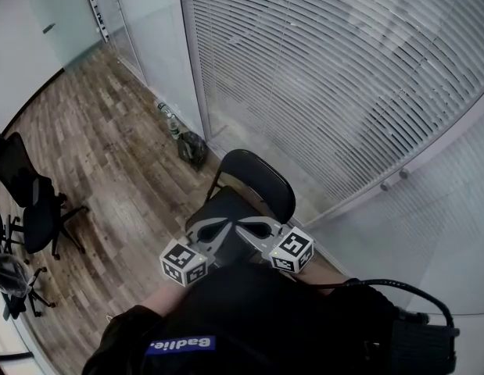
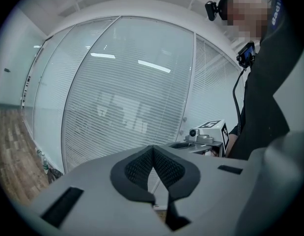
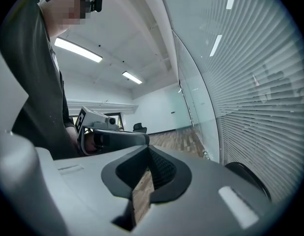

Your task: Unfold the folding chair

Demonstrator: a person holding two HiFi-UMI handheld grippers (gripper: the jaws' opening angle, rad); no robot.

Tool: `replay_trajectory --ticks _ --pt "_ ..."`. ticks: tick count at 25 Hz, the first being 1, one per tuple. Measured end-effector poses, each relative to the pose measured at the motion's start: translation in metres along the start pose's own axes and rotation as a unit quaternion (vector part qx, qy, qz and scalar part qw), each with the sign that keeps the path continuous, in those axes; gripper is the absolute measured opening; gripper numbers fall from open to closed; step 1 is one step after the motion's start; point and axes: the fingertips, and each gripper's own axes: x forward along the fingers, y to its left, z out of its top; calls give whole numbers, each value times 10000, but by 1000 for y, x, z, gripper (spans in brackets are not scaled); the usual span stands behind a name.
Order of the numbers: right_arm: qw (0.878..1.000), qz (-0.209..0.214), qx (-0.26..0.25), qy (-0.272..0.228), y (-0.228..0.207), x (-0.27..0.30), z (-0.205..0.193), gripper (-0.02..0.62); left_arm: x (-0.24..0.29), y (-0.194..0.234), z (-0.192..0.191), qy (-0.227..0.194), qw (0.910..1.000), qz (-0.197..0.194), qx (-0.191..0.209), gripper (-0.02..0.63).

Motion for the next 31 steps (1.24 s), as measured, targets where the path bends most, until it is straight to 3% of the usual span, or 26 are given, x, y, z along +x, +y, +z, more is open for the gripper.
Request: replay_trajectory --ticks 18,31 --pt "9999 -50 21 85 -17 -11 3 2 13 -7 -1 155 9995 -71 260 5" --pt "9998 -98 6 145 -9 -7 3 2 2 -5 -2 132 9997 -17 181 5"
